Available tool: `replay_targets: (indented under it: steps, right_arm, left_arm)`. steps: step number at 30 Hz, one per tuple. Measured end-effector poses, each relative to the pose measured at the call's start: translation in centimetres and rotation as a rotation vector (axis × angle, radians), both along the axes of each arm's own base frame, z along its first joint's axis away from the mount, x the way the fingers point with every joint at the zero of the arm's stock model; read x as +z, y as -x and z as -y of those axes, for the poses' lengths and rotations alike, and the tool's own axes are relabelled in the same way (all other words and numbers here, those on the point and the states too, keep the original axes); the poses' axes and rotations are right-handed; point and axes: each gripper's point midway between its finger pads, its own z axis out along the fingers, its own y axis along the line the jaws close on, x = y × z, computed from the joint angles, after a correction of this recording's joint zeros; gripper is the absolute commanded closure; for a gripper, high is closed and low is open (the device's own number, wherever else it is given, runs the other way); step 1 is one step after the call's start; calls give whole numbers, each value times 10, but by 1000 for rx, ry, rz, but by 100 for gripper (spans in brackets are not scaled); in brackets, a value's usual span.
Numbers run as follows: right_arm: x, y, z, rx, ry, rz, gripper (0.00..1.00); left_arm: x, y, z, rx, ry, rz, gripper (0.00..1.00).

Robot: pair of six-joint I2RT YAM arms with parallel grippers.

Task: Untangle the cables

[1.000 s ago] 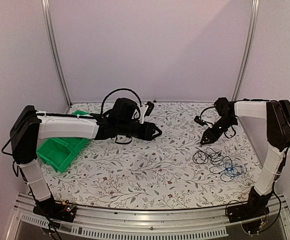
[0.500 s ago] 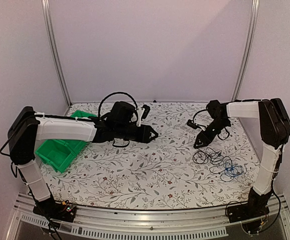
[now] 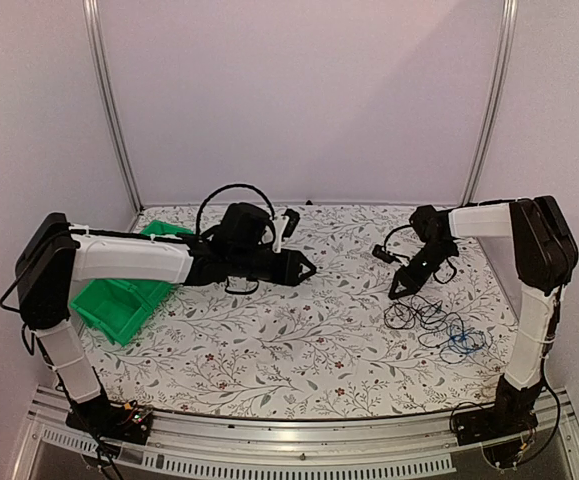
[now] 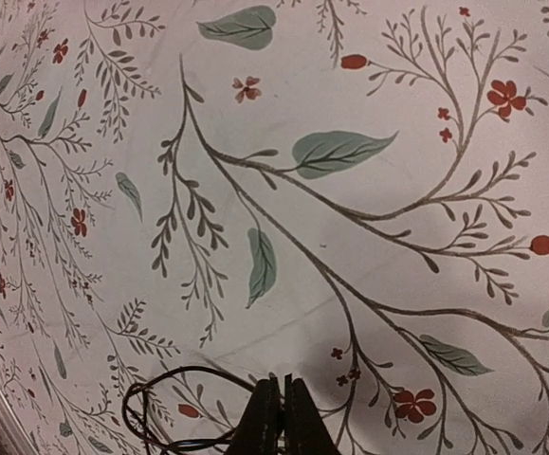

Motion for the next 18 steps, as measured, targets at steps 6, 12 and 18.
replay_targets:
  steps: [6,12,18]
  right_arm:
    - [6,4,1,-4,5,-16,100]
    - [98,-12,-7,-4,-70,153,100]
    - [207,-7,-15,20,-186,344,100]
  left_arm:
    - [9,-2,9,-33,36,54,53]
    - [15,-3,53,-145,103,185,51]
    - [15,6,113,-258,167,276,50]
